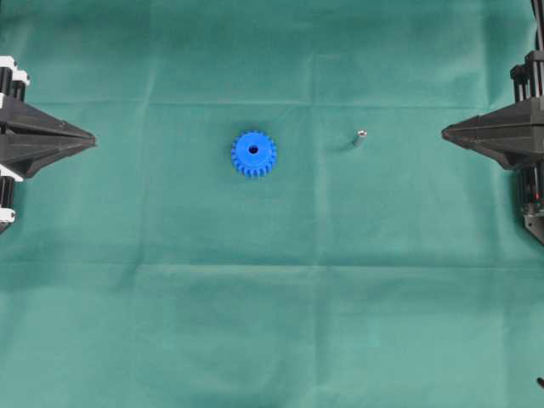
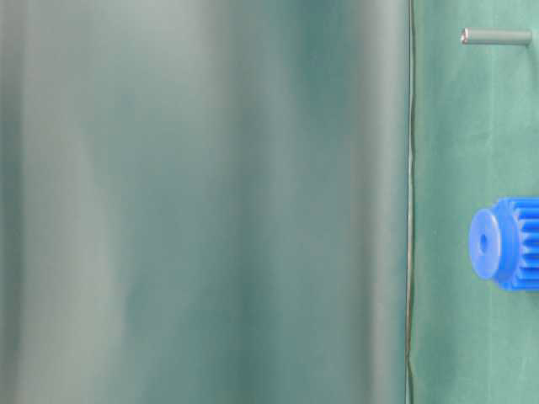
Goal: Insert the shaft placed at a random location into the center hole of the small gear at another random location.
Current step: 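Move the right gripper toward the small silver shaft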
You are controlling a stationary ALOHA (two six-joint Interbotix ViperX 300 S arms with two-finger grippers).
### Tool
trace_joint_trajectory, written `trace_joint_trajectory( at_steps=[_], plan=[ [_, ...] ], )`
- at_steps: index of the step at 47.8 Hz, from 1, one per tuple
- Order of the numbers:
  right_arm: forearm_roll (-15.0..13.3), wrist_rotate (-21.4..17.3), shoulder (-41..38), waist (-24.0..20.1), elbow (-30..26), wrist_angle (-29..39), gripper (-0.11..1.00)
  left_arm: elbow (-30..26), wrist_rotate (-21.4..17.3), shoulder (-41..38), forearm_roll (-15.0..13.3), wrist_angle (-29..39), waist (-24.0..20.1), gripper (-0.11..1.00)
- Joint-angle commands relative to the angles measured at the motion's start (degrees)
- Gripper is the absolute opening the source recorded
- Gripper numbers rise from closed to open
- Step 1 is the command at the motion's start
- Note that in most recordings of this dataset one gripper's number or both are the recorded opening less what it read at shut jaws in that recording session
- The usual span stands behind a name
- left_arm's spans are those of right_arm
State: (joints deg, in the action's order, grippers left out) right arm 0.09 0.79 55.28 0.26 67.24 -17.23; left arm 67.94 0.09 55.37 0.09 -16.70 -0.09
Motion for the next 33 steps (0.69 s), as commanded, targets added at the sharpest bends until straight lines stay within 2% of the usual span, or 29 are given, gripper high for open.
trace_joint_trajectory(
  at_steps=[1,16,25,29,33],
  plan=[
    [0.00,-0.35,-0.88,0.26,-0.97,0.18,0.01,-2.20,0.26,-0.53,0.62,0.53,0.70,0.00],
    [0.00,-0.44,-5.71,3.60,-0.53,-0.35,0.01,-2.29,0.79,-0.26,0.62,1.76,0.44,0.00],
    [0.00,-0.44,-12.66,6.42,0.00,-1.32,0.01,-2.29,0.88,-0.18,0.62,2.81,0.35,0.00],
    [0.09,-0.35,-16.52,7.29,0.00,-2.37,0.10,-2.20,0.88,-0.18,0.62,2.90,0.35,0.00],
    [0.00,-0.35,-20.57,8.53,0.00,-3.78,0.30,-2.20,0.79,-0.26,0.62,2.90,0.35,0.00]
  ],
)
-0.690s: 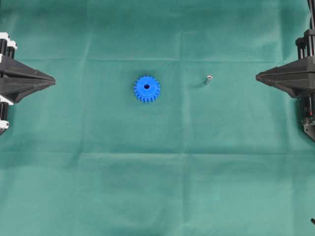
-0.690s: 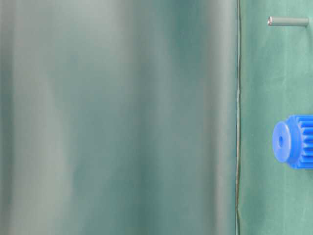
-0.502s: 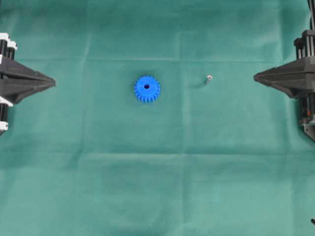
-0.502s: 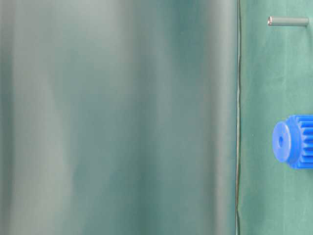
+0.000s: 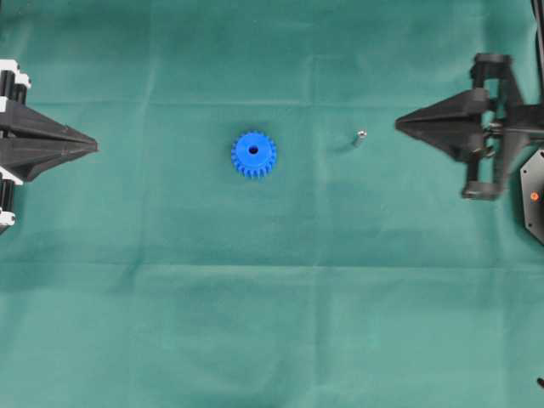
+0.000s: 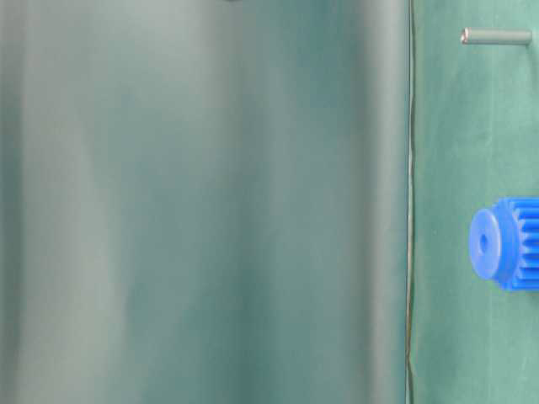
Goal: Insert the shaft placed at a random location into the center hole of the small gear at another random location.
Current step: 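Move the right gripper toward the small silver shaft, then lower the open right gripper around the upright silver shaft and close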
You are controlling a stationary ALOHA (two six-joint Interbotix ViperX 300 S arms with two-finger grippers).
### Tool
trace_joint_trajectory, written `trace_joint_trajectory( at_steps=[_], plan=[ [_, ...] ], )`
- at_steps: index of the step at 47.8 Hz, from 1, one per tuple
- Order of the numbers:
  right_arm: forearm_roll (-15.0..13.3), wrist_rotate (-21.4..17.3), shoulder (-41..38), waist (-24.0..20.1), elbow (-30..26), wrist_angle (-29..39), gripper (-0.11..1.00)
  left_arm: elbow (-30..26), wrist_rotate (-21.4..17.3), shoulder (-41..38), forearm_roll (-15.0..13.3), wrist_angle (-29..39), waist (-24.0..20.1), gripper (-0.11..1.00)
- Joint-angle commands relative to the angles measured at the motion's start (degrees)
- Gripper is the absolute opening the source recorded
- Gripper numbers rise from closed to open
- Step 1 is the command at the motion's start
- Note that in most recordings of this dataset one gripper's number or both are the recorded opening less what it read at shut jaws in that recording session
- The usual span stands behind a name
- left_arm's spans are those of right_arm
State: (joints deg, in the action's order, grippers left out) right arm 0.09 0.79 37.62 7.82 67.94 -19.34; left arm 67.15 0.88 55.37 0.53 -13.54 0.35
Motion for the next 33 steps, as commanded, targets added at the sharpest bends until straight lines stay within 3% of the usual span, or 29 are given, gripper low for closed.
trace_joint_trajectory(
  at_steps=[1,8,10,16,33],
  plan=[
    [0.00,-0.35,-3.87,1.32,-0.70,-2.20,0.36,-1.32,0.00,-0.26,0.26,-0.18,-0.09,0.00],
    [-0.09,0.79,-11.43,2.81,-0.26,-6.06,0.80,-1.32,0.00,-0.18,0.18,0.26,-0.09,0.00],
    [0.00,1.14,-13.45,3.08,0.00,-7.56,0.87,-1.32,0.00,-0.18,0.18,0.26,-0.09,0.00],
    [0.35,1.41,-19.51,4.04,0.88,-12.66,0.80,-1.41,0.00,-0.18,0.18,0.26,-0.09,0.00],
    [2.11,1.41,-31.11,5.19,1.85,-22.50,0.80,-1.32,-0.18,-0.09,0.26,0.35,-0.09,0.00]
  ],
)
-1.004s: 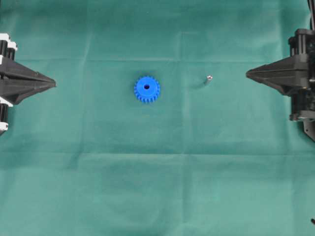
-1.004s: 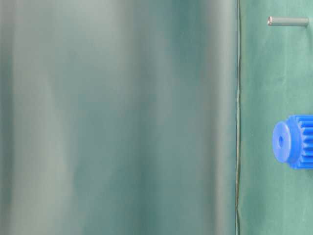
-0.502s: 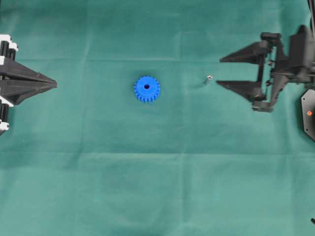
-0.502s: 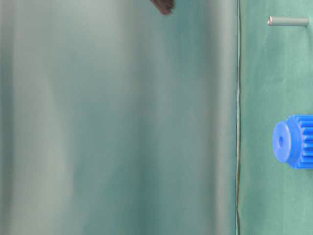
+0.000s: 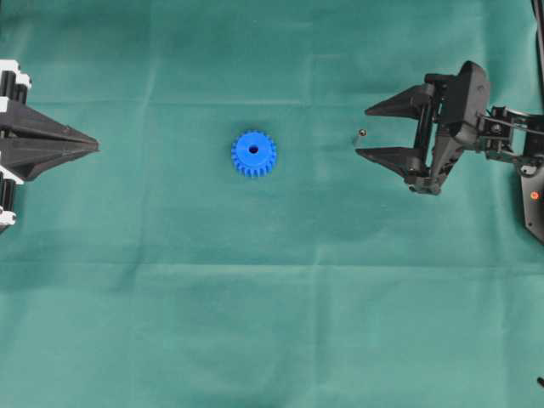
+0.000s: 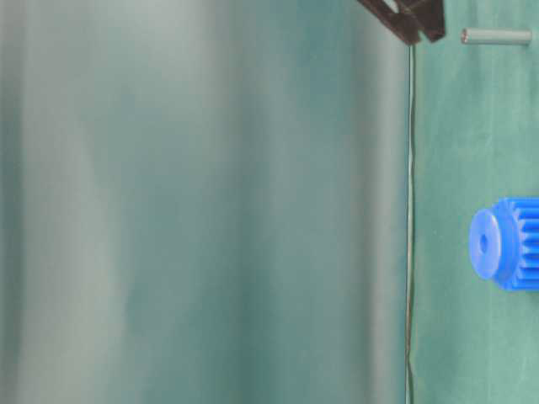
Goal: Insert the shaft placed at a random location into the center hole of the small gear at another random location.
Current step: 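Lower the open right gripper around the upright silver shaft and close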
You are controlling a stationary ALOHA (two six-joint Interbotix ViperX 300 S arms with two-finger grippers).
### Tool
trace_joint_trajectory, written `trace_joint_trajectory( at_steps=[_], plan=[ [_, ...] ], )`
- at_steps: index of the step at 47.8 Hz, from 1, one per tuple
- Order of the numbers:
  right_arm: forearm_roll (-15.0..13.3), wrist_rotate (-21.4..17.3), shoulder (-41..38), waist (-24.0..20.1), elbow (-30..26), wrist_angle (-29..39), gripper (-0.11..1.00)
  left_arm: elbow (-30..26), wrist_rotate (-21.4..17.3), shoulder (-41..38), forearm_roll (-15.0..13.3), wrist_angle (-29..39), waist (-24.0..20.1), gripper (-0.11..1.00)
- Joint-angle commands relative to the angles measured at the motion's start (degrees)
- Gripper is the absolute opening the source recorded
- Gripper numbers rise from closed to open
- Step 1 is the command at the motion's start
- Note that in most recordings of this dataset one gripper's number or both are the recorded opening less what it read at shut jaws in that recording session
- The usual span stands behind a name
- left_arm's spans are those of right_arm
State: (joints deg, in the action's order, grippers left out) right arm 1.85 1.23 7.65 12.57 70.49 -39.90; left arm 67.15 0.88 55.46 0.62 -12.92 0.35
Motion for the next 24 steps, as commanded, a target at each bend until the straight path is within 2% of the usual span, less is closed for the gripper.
trace_joint_trajectory(
  at_steps=[1,10,24],
  plan=[
    [0.26,0.97,-1.67,0.53,-0.79,-2.20,0.80,-1.32,-0.18,-0.26,0.18,-0.26,-0.09,0.00],
    [1.32,0.97,-5.80,1.05,-0.97,-4.39,0.80,-1.32,-0.09,-0.26,0.18,-0.26,-0.09,0.00],
    [1.67,0.97,-8.17,1.05,-2.02,-5.27,0.78,-1.14,-0.09,-0.26,0.18,-0.18,-0.09,0.00]
  ],
)
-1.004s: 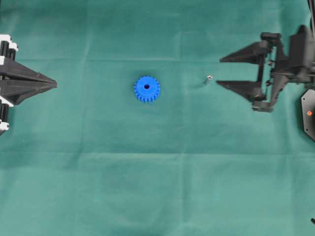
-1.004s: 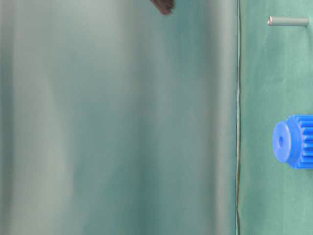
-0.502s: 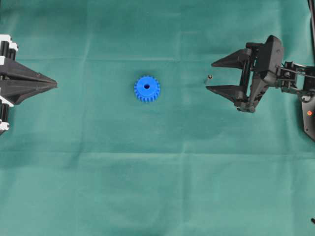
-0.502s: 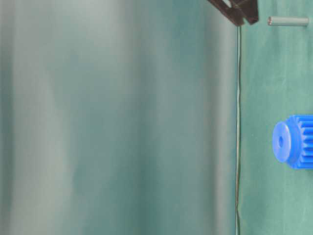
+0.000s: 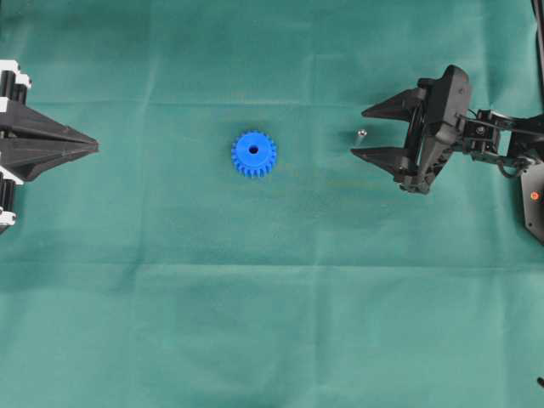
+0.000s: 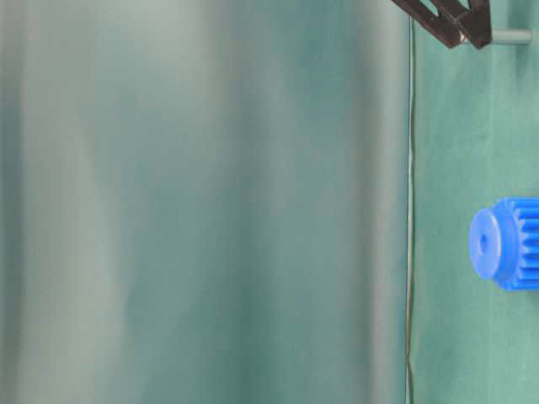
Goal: Insert the shaft placed at a random location into the center hole of the small gear at another random location.
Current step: 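Lower the open right gripper around the upright silver shaft and close, then lift the silver shaft with the right gripper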
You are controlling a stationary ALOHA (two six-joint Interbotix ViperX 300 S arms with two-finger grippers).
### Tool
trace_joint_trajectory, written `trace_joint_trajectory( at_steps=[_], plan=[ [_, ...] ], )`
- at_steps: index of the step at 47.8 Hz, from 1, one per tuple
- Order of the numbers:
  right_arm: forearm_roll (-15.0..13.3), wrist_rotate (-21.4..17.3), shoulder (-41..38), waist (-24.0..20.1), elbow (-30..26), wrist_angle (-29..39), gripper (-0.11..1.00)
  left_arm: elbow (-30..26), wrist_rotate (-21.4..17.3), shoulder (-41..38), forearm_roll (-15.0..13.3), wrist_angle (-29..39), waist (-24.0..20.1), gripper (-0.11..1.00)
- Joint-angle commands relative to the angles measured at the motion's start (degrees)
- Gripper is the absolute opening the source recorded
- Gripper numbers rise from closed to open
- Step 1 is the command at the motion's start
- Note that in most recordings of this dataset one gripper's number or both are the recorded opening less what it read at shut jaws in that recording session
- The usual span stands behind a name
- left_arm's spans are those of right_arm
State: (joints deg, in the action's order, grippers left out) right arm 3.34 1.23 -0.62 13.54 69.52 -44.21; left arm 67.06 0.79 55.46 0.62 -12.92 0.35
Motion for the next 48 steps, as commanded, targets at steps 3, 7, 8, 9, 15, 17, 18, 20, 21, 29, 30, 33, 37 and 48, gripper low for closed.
trace_joint_trajectory(
  at_steps=[3,7,8,9,15,17,18,20,21,29,30,33,37,48],
  plan=[
    [0.18,0.97,-0.18,0.09,-1.14,-0.97,0.75,-1.14,0.00,-0.26,0.18,-0.18,-0.09,0.00],
    [0.26,0.97,-0.26,0.18,-1.23,-0.97,0.71,-1.05,0.00,-0.26,0.18,-0.09,-0.09,0.00],
    [0.44,0.97,-0.26,0.09,-1.32,-0.97,0.70,-1.05,0.00,-0.26,0.26,0.00,-0.09,0.00],
    [0.44,0.97,-0.18,0.09,-1.32,-0.97,0.68,-1.05,0.00,-0.26,0.18,0.00,-0.09,0.00],
    [0.44,1.14,-0.18,0.18,-1.32,-0.97,0.39,-1.14,0.09,-0.26,0.18,0.18,-0.09,0.00],
    [0.35,1.23,-0.18,0.09,-1.32,-0.79,0.27,-1.14,0.09,-0.26,0.18,0.09,-0.09,0.00],
    [0.35,1.23,-0.18,0.18,-1.32,-0.70,0.22,-1.05,0.09,-0.26,0.18,0.09,-0.09,0.00],
    [0.35,1.23,-0.18,0.09,-1.32,-0.62,0.13,-1.14,0.09,-0.26,0.26,0.09,-0.09,0.00],
    [0.35,1.23,-0.26,0.09,-1.32,-0.53,0.13,-1.14,0.09,-0.26,0.18,0.09,-0.09,0.00],
    [0.26,1.23,-0.18,0.18,-1.41,0.00,0.13,-1.14,0.09,-0.26,0.26,0.09,-0.09,0.00],
    [0.26,1.23,-0.18,0.18,-1.41,0.00,0.13,-1.14,0.09,-0.26,0.18,0.09,-0.09,0.00],
    [0.26,1.23,0.09,0.09,-1.49,0.09,0.13,-1.14,0.09,-0.26,0.18,0.09,-0.09,0.00],
    [0.26,1.14,1.41,0.18,-1.67,1.23,0.13,-1.05,0.09,-0.26,0.18,0.09,-0.09,0.00],
    [0.18,1.32,10.72,0.18,-3.78,11.95,0.13,-1.14,0.09,-0.35,0.18,0.09,-0.09,0.00]
  ],
)
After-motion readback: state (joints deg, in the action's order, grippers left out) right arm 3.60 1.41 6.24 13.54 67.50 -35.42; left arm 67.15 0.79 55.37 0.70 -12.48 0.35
